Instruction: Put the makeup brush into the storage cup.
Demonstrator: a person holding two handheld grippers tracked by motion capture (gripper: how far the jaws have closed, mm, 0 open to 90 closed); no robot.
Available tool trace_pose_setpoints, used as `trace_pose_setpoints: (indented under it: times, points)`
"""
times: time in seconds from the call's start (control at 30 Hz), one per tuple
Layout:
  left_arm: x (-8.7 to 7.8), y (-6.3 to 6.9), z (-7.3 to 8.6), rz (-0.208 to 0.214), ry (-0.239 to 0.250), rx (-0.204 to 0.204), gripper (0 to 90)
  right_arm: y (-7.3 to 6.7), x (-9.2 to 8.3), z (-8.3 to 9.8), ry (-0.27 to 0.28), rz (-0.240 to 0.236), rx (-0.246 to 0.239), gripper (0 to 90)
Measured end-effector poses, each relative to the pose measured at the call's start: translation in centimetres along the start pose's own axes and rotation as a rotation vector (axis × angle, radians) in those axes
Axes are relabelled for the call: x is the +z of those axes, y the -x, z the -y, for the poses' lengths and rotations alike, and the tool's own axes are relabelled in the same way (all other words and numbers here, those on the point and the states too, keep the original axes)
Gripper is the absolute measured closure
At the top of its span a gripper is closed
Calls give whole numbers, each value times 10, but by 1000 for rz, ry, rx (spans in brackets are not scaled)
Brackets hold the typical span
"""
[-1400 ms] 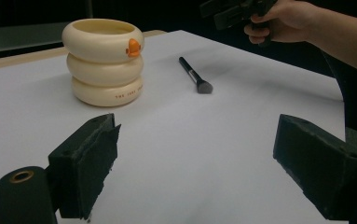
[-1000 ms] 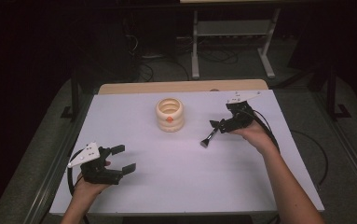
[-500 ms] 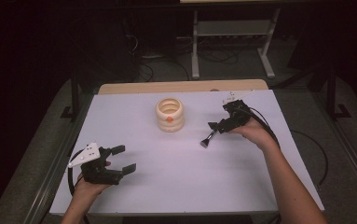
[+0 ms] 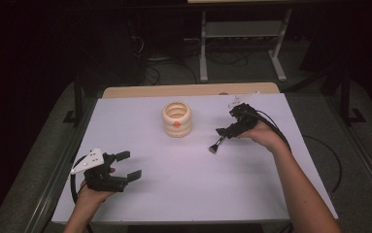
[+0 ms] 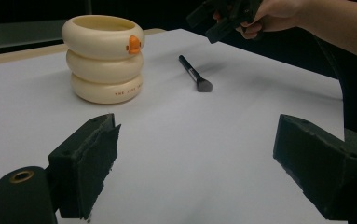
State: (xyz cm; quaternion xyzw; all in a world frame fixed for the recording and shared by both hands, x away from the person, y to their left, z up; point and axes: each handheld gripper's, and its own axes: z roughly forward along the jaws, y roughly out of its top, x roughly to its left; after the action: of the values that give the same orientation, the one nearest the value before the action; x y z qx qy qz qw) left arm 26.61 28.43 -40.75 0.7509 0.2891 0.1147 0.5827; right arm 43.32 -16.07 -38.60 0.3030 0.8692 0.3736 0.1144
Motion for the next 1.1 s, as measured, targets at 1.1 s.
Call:
trace_pose_setpoints:
  times: [1.1]
  points:
    - [-1, -1, 0, 3, 2, -3, 132, 7, 21, -7, -165, -86, -113, 136]
